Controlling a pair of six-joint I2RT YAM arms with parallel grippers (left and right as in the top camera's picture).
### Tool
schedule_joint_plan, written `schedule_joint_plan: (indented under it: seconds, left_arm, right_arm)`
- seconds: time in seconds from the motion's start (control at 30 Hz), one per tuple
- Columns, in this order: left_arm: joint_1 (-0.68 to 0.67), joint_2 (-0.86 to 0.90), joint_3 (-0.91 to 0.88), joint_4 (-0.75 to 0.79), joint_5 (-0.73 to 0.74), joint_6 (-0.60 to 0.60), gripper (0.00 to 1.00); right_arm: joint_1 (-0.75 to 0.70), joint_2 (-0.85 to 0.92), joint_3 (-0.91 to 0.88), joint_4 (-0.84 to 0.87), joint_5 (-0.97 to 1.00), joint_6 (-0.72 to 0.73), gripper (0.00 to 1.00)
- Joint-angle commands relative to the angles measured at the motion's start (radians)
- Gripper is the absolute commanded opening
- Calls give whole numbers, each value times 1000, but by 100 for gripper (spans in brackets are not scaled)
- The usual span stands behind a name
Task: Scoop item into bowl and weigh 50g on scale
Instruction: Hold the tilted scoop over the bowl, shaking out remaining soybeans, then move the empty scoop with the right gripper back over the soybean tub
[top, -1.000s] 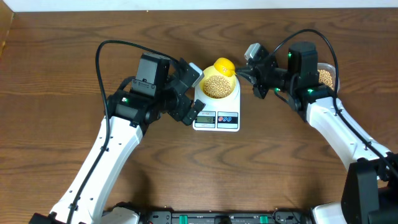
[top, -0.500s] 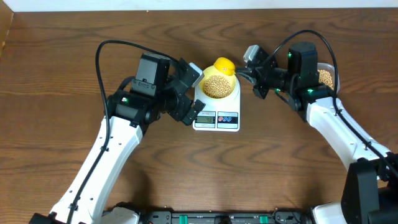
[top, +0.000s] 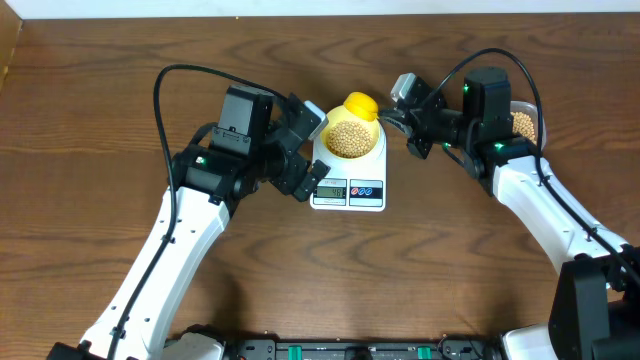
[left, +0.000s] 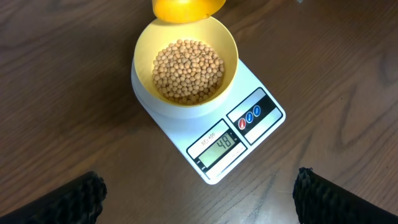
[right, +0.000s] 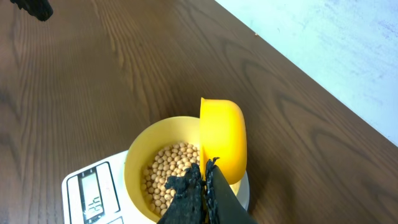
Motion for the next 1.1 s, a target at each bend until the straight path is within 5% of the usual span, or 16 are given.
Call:
schedule_joint_plan:
  seconds: [0.0,1.07]
  left_arm:
    - [3,-15,-6,-3,13,-9,98]
    - [3,-15,-6,-3,13,-9,98]
  right_arm:
    - [6,8,-5,3,-21,-13,1]
    - [-12,6,-5,105,2,67,1]
